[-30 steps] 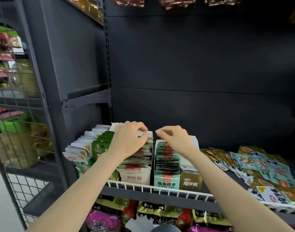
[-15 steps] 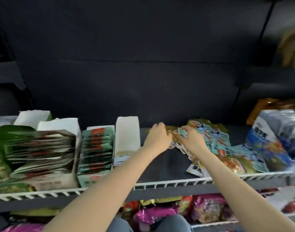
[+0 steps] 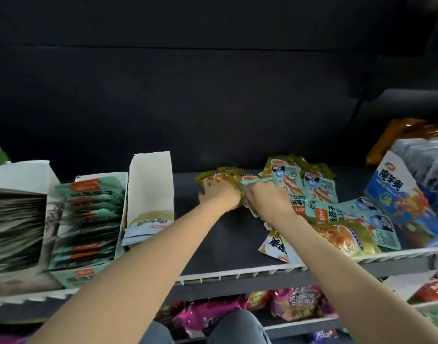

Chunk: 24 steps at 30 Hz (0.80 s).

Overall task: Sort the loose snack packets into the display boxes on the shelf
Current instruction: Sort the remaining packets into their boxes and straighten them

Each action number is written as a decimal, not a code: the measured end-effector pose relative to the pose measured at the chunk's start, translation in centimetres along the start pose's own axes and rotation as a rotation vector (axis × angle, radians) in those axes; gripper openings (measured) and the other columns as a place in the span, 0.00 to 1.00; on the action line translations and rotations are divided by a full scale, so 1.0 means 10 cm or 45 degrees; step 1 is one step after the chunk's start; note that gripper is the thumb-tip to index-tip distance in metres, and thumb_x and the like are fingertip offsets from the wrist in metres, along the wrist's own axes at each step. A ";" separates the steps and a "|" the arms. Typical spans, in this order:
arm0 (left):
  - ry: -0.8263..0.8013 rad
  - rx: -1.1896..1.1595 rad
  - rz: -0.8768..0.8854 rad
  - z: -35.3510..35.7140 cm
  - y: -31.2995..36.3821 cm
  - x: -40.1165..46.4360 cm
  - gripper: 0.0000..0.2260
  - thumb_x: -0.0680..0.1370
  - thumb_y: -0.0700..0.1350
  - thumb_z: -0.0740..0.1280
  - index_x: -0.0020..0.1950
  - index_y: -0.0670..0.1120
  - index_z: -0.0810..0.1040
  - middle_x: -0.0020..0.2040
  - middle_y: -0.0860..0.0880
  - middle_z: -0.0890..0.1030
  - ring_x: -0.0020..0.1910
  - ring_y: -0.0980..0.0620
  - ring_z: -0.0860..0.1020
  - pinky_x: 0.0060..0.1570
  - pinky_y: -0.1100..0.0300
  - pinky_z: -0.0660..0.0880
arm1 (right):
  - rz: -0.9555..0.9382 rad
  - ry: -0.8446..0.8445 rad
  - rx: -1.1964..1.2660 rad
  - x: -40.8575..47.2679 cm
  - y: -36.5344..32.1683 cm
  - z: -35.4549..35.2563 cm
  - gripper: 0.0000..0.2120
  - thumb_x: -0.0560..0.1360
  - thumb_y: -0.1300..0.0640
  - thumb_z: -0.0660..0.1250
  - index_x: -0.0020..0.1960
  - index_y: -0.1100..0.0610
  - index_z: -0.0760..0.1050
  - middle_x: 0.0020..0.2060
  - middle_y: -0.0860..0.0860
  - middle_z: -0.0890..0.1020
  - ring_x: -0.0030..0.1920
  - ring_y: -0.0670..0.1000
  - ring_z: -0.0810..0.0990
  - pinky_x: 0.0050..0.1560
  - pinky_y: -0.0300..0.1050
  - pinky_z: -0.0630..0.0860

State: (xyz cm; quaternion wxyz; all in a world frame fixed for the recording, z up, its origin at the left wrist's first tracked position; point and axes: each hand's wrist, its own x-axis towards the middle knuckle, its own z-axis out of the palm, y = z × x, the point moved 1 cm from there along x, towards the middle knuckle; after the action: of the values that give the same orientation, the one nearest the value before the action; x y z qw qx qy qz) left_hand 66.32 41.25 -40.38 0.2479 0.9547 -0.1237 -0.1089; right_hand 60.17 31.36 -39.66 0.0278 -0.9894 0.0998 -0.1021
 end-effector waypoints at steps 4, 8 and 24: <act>0.090 -0.757 -0.002 -0.26 0.09 -0.26 0.26 0.80 0.59 0.53 0.61 0.38 0.75 0.60 0.42 0.77 0.60 0.42 0.74 0.63 0.51 0.70 | -0.121 0.199 0.469 -0.12 -0.02 -0.14 0.12 0.80 0.56 0.57 0.55 0.53 0.80 0.46 0.55 0.83 0.47 0.57 0.81 0.46 0.51 0.77; 0.245 -0.960 0.113 -0.51 0.03 -0.50 0.14 0.79 0.50 0.61 0.46 0.41 0.80 0.46 0.41 0.82 0.47 0.42 0.81 0.50 0.45 0.78 | -0.212 0.202 0.976 -0.33 -0.15 -0.41 0.17 0.74 0.54 0.69 0.62 0.52 0.78 0.62 0.45 0.77 0.63 0.42 0.73 0.61 0.32 0.66; 0.575 -0.713 0.419 -1.79 -1.05 -1.78 0.05 0.80 0.43 0.62 0.52 0.43 0.76 0.47 0.45 0.82 0.46 0.48 0.81 0.50 0.49 0.78 | 0.385 -0.070 2.512 -0.73 -1.32 -1.10 0.08 0.74 0.70 0.66 0.53 0.66 0.75 0.53 0.61 0.81 0.47 0.50 0.82 0.55 0.45 0.79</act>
State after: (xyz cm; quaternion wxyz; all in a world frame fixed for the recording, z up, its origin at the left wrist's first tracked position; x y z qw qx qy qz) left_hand 56.22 63.23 -27.77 0.5338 0.8175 -0.1829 0.1153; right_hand 53.36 45.37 -29.32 0.8521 -0.5025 0.0945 -0.1116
